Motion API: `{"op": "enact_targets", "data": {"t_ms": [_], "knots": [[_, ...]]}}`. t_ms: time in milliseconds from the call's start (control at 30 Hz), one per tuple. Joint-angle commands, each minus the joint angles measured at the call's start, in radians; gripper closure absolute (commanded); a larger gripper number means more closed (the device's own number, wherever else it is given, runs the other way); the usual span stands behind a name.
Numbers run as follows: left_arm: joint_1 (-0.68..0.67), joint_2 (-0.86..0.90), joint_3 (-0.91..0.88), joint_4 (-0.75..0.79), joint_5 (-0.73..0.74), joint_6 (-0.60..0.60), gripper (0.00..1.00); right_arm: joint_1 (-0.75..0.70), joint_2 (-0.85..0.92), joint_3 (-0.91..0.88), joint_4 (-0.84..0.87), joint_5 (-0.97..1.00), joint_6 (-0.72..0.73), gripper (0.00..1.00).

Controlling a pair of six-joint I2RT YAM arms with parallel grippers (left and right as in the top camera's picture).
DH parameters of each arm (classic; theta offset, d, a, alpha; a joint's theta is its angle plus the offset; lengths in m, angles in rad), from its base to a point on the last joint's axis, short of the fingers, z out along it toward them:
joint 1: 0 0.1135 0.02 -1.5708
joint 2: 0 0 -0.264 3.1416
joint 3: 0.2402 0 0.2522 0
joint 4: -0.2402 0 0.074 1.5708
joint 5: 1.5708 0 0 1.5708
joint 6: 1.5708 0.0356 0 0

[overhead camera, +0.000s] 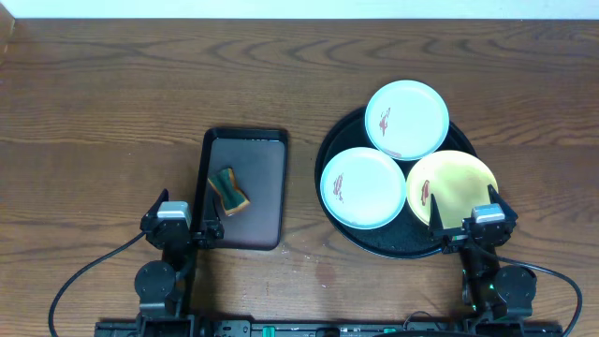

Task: Clean dirty plates on tray and stack at the side
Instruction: 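Move the left gripper over the orange-green sponge on the black tray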

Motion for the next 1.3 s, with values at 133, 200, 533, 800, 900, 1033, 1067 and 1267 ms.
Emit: {"op": "enact_targets", "data": {"t_ms": [133,200,533,800,900,1033,1067,1267], "knots": [[0.006,-0.007,-0.010,-0.044,0.005,0.014,0.17,0.007,-0.005,-0.002,-0.003,0.002,-0.014,0.01],[0.006,-0.007,-0.010,-0.044,0.005,0.014,0.17,0.007,-0.005,-0.002,-0.003,0.002,-0.014,0.01],[0.004,-0.007,-0.010,-0.023,0.027,0.002,0.16,0.007,-0.005,-0.002,-0.004,0.002,-0.014,0.01],[0.003,-0.007,-0.010,0.531,0.706,-0.577,0.17,0.007,-0.005,-0.002,-0.004,0.002,-0.014,0.01],[0.005,-0.007,0.017,0.859,0.710,-0.570,0.16,0.007,-0.005,-0.002,-0.004,0.002,-0.014,0.01],[0.004,0.015,0.141,0.728,0.710,-0.498,0.16,0.007,-0.005,-0.002,-0.003,0.002,-0.014,0.01],[0.004,0.030,0.185,0.650,0.710,-0.459,0.16,0.007,-0.005,-0.002,-0.003,0.002,-0.014,0.01],[0.004,0.298,0.550,0.063,0.620,-0.187,0.17,0.007,-0.005,-0.002,-0.003,0.002,-0.014,0.01]]}}
